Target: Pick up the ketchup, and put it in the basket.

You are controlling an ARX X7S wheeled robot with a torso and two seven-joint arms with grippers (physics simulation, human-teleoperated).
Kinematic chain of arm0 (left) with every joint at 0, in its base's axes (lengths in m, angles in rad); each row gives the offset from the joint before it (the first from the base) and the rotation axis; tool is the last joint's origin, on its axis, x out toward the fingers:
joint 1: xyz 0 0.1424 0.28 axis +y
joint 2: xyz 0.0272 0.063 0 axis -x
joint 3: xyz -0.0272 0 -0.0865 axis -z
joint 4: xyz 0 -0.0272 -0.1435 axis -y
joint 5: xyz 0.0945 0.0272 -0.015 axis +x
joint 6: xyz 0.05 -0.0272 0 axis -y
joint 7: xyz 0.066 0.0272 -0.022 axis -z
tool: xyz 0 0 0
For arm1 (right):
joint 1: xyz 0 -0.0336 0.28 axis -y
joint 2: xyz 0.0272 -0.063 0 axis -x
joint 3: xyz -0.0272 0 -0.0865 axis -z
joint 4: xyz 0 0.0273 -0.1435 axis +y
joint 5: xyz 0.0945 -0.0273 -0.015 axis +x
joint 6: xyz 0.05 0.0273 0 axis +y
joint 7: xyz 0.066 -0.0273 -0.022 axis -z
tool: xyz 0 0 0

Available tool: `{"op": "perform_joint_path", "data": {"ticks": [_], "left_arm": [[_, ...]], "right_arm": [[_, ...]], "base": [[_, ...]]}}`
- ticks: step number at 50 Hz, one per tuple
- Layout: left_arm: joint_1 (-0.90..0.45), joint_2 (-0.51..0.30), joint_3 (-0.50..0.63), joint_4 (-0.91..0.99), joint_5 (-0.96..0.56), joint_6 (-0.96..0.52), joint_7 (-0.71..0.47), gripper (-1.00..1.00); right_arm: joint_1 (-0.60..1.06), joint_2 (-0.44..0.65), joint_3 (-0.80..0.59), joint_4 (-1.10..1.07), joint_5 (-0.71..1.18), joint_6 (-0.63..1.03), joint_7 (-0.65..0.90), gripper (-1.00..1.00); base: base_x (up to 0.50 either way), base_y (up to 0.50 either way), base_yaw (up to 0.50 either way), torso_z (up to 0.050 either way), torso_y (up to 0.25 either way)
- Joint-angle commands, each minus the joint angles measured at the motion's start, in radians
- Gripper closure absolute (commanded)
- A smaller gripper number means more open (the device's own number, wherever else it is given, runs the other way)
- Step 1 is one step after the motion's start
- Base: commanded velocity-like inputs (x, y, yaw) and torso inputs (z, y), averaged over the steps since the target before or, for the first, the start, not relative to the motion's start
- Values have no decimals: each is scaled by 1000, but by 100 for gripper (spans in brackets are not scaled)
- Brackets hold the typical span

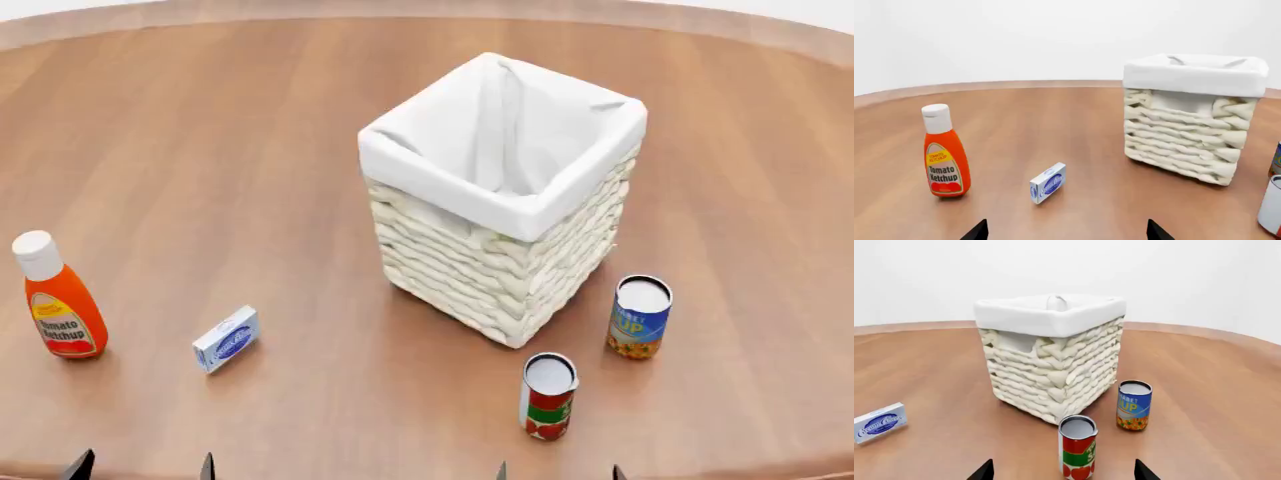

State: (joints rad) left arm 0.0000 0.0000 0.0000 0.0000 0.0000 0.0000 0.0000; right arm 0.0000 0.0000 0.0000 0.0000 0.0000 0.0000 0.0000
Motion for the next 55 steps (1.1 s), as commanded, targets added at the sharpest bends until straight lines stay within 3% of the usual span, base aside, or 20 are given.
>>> {"op": "perform_joint_path", "data": {"ticks": [1,11,12,13,14,16,20,46,55], "left_arm": [[14,-25,37,37,12,1,-7,-100],[23,-44,78,66,10,-13,-42,-100],[-67,-173,282,-227,-223,113,-158,-100],[0,-10,11,0,-10,0,-11,-100],[1,-16,19,2,-16,2,-19,-100],[5,-26,31,18,-17,-3,-31,-100],[13,-41,51,40,-6,-4,-48,-100],[16,-88,92,99,-44,-28,-100,-100],[25,-102,106,126,-49,-37,-113,-100]], "right_arm": [[-1,15,-12,-46,42,28,10,-100],[-6,50,-18,-78,76,20,59,-100],[18,294,-364,-7,176,6,202,-100],[0,9,-13,0,9,0,13,-100],[5,20,-15,41,-11,-68,39,-100],[32,20,11,70,83,-45,26,-100],[39,33,-17,94,83,-69,35,-100],[9,80,-69,6,105,-69,90,-100],[1,89,-72,-21,126,-56,104,-100]], "base": [[0,0,0,0,0],[0,0,0,0,0],[0,0,0,0,0],[0,0,0,0,0],[0,0,0,0,0],[0,0,0,0,0],[0,0,0,0,0],[0,7,0,0,0],[0,0,438,0,0]]}}
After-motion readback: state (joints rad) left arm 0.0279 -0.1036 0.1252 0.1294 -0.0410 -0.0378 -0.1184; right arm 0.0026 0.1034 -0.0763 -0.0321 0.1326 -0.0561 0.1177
